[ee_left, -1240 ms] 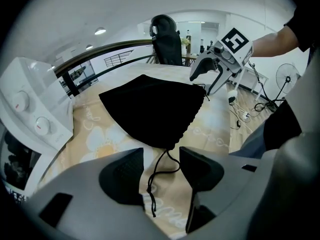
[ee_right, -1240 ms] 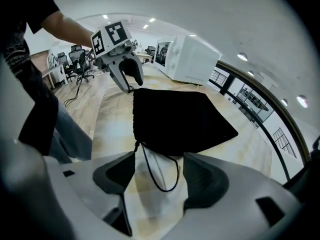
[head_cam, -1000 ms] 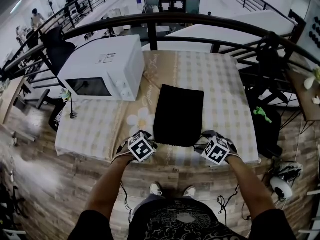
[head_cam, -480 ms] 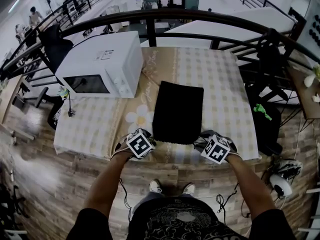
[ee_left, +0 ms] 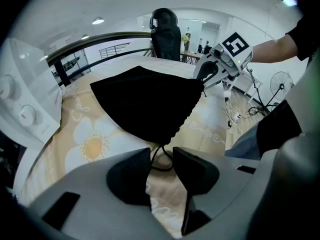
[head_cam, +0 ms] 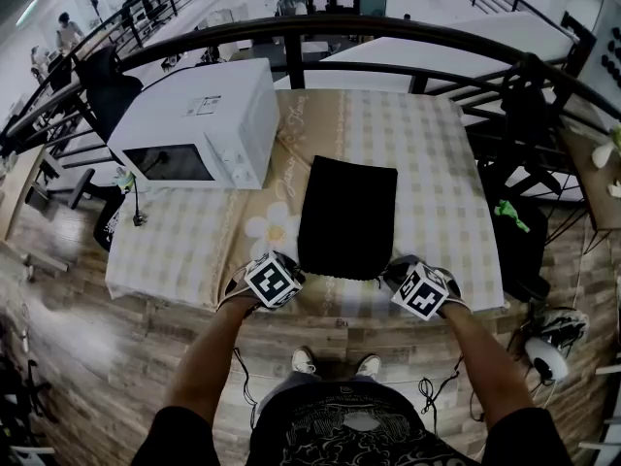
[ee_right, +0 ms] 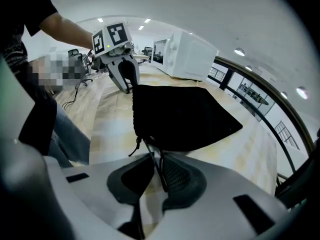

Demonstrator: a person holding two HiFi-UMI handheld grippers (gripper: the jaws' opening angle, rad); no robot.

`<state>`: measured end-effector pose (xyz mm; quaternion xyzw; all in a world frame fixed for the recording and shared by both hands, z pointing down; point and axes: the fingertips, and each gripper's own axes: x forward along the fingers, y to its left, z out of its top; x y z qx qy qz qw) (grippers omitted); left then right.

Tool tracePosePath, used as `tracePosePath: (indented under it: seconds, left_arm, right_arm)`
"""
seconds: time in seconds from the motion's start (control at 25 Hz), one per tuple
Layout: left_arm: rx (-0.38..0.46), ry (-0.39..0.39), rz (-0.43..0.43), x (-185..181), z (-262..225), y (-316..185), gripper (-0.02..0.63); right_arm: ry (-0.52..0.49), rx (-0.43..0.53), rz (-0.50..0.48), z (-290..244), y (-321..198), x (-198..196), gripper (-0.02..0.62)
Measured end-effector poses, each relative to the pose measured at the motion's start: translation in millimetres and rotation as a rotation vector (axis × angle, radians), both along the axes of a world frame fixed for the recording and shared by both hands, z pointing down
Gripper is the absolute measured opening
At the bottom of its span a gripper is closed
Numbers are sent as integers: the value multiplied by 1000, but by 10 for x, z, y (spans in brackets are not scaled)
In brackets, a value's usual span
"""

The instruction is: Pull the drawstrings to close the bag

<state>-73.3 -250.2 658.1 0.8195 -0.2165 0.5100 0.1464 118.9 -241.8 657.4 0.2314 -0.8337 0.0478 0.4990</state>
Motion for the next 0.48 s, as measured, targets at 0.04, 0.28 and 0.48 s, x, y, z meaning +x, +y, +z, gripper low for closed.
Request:
tracePosePath:
  seconds: [0.04,0.28,0.48]
  left_arm:
    - [-6,4,0,7,-2,6,156]
    - [14,-24,-8,-19,-24,-33,56]
    - [1,-25,-20,-32,-1,-25,49]
  right_arm:
    - [-2,-2,2,6,4,2,61]
    - [-11,-1,18,0,1,26,39]
    - [-16,-5,22,16,12,24,31]
